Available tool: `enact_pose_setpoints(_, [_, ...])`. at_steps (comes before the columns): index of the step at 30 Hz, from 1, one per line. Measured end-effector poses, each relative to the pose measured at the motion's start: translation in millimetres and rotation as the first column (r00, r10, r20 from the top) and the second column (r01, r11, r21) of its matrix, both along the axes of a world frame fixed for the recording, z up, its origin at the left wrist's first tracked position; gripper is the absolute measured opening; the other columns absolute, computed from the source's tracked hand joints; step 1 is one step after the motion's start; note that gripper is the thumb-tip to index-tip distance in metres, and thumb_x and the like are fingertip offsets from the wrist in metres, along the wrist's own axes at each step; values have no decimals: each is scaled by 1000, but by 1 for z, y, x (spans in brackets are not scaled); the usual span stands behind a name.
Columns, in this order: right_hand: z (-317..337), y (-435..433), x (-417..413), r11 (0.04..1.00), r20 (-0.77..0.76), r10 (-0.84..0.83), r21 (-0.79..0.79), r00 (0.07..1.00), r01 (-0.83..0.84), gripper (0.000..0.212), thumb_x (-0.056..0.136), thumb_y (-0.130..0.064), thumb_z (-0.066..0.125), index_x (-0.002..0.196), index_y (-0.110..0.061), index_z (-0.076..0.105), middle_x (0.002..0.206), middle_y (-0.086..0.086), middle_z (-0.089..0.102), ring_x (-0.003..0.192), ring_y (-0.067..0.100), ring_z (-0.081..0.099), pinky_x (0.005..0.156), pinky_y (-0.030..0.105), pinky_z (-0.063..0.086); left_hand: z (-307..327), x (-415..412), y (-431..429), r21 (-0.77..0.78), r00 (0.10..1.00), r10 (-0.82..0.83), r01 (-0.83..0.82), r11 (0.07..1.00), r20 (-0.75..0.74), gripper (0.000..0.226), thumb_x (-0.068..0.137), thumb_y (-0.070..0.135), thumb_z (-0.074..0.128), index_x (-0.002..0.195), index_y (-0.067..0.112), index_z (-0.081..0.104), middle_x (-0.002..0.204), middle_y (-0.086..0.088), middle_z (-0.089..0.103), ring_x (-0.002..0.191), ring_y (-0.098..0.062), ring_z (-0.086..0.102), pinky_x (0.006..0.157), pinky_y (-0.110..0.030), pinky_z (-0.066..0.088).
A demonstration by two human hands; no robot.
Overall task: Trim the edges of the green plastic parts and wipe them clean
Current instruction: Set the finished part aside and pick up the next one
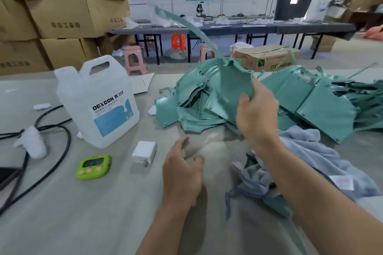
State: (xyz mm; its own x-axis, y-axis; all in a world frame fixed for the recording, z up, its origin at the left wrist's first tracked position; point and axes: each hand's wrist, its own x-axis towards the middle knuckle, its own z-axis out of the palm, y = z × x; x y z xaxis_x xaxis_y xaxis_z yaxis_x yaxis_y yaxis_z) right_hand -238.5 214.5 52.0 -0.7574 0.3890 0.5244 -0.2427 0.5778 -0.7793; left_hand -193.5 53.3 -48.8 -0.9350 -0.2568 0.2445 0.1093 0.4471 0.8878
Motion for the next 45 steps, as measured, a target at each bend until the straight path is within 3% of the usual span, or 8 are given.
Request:
enact_pose_setpoints(5, [-14,-1,53,854,185,338,-473,923,-218,11,91,-4,66,84,-12,69,84,5,78,82,31,74,70,50,60,15,7,-2,588,987,-162,144,796,-23,44,78,54,56,117,39,70,116,10,74,108,-10,68,94,-35,54])
enact_pose_setpoints(10, [-52,-5,89,775,368,567,-541,737,-326,12,99,-14,62,94,-10,73,89,5,79,84,26,75,71,41,60,14,17,-10,658,942,-322,181,731,98,19,84,16,72,102,17,79,104,-9,78,96,-30,74,80,-39,58])
enact_pose_setpoints(14, [-57,25,96,981,191,115,131,975,-142,12,92,-29,67,103,-26,72,96,-17,73,93,0,65,79,13,45,10,21,-19,658,923,-323,111,745,211,19,86,7,72,105,9,76,99,-9,79,88,-27,76,69,-33,60])
enact_pose_setpoints(19, [-65,79,87,702,483,-243,686,841,-191,58,97,-53,50,150,-32,39,159,-3,36,147,21,30,121,42,24,11,18,-28,578,924,-305,122,807,231,32,81,-4,73,109,11,75,99,-11,78,91,-33,75,87,-43,58])
enact_pose_setpoints(28, [-41,127,103,756,201,-503,574,840,315,48,71,-9,76,115,-24,72,139,10,60,134,33,45,115,42,23,24,14,-74,458,904,-385,268,848,185,54,62,-1,82,107,29,79,106,-6,78,93,-28,76,71,-30,61])
enact_pose_setpoints(31, [-35,79,108,893,209,-131,449,969,24,28,81,-29,73,109,-29,72,106,-2,73,109,29,61,99,41,44,26,15,-79,329,932,-281,197,923,229,53,61,11,82,104,41,78,101,4,79,90,-20,76,79,-35,58])
enact_pose_setpoints(37, [-58,66,118,827,717,-99,445,690,-344,66,83,-63,63,136,-28,44,120,-2,61,107,23,55,88,36,45,41,28,-72,59,959,-124,113,992,256,57,51,32,74,98,64,69,87,20,77,76,-3,74,82,-40,61])
enact_pose_setpoints(45, [-50,80,114,903,558,-157,415,815,-110,47,78,-5,57,119,-27,46,87,-6,52,81,21,51,63,35,43,48,27,-75,538,924,-305,140,831,229,73,77,-23,46,129,25,62,118,-3,73,92,-15,73,77,-29,51])
